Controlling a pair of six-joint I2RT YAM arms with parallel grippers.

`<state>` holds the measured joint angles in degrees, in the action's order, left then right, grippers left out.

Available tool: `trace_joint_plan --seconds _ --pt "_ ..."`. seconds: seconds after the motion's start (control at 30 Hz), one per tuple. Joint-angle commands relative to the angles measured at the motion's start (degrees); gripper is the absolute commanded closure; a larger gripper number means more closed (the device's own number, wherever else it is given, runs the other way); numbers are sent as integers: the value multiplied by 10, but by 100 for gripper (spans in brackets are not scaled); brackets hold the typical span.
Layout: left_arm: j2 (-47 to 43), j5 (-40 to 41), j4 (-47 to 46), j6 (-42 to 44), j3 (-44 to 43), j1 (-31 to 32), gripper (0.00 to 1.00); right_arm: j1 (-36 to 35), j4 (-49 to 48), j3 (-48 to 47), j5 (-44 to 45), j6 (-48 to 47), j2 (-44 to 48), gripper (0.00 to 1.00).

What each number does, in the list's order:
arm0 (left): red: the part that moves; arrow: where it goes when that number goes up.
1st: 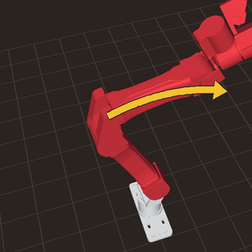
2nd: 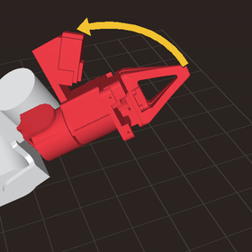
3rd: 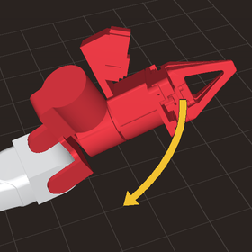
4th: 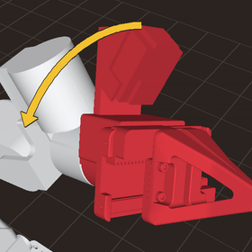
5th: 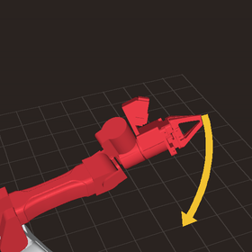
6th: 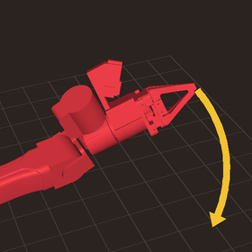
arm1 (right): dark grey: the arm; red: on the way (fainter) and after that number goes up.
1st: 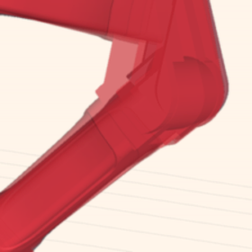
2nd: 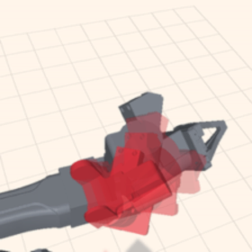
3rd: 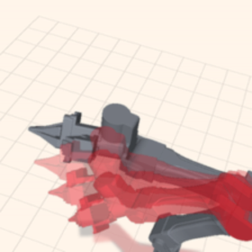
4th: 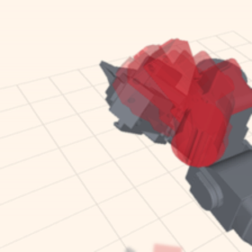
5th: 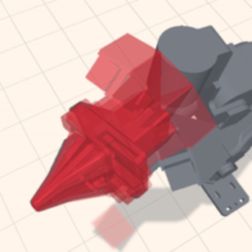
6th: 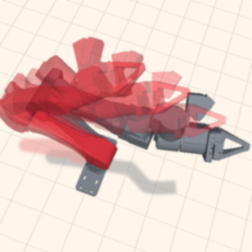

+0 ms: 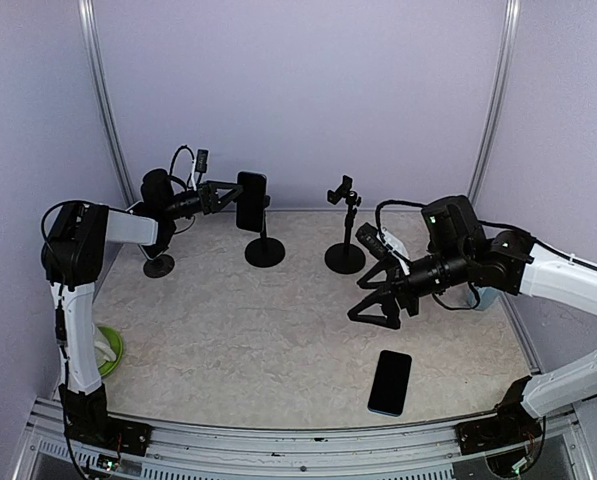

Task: Place the phone on the phone stand
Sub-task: Adjust the phone stand with the phone at the center of the board.

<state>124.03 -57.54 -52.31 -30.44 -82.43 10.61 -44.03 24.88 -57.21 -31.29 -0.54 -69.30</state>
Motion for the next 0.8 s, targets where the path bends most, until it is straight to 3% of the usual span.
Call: trace_joint_plan --seconds 0.0,0.33,0.63,0.77 --pt "-15 22 22 22 -3 0 34 5 -11 11 -5 2 8 0" --pt "-1 0 63 48 -30 -1 30 4 -13 13 -4 1 7 0" --pt "1 -2 84 62 -24 1 34 5 -15 14 -8 1 5 0" --pt "-6 10 96 79 -17 1 32 4 -15 14 -8 2 3 0"
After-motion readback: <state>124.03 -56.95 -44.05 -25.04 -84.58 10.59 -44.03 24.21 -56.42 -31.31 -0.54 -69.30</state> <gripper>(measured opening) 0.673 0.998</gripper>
